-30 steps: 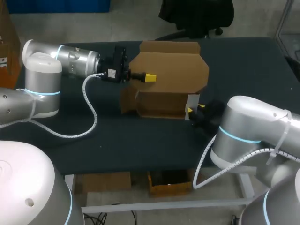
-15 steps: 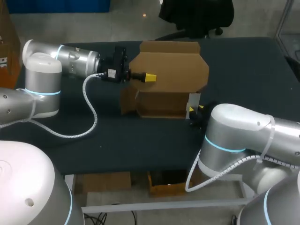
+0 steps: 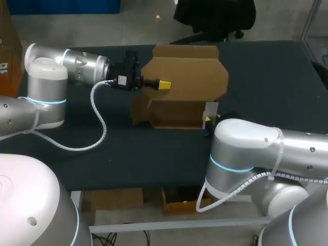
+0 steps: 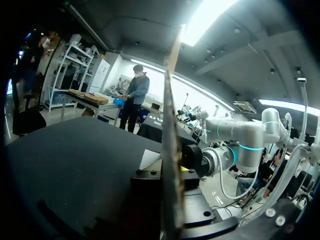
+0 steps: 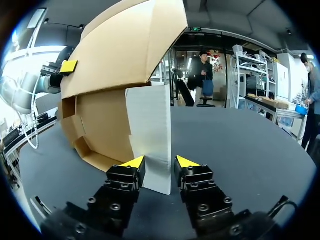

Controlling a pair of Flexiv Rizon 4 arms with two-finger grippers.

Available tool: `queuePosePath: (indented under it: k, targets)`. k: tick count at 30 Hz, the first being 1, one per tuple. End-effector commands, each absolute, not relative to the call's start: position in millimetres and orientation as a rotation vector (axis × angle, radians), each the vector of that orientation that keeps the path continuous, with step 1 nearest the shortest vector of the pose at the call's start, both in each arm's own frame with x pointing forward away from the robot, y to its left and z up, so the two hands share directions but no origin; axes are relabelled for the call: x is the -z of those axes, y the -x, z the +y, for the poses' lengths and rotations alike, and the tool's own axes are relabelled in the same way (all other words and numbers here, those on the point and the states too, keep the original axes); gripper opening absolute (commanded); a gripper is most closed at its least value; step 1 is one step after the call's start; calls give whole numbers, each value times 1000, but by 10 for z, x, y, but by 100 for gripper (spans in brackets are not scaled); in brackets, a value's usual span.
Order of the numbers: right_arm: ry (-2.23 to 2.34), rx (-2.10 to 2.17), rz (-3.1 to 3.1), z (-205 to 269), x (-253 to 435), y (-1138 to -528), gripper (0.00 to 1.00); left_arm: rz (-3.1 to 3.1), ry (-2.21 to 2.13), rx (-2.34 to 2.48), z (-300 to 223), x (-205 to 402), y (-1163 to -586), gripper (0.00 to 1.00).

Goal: Assemble the packaging by folding the flat box into shape, placing the metal phone stand inside, and closing the box properly

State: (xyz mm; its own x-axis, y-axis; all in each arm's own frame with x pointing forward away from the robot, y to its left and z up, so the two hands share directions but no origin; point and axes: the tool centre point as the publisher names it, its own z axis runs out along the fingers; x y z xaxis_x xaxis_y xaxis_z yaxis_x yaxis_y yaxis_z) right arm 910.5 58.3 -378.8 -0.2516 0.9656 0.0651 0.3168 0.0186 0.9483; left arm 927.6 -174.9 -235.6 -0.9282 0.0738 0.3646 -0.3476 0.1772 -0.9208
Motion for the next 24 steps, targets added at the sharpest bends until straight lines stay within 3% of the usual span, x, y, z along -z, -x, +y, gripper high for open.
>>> queuePosePath:
  k: [1,10,15,24]
  targets:
    - [-1396,-1109,1517,646,3802,-9130,33,-2130,-257,-1807,-1751,2391,-9281,0]
    - [-1395,-1119,1509,656,3796,-9135,29,-2130,-257,-1807,-1751,2391,-9281,0]
    - [-1381,-1128,1539,672,3792,-9133,35,-2130,-257,-1807,-1751,2391,-9281,0]
    - [-1410,-1095,1498,627,3812,-9110,36,-2130,-257,-1807,-1751,2391,-9281,0]
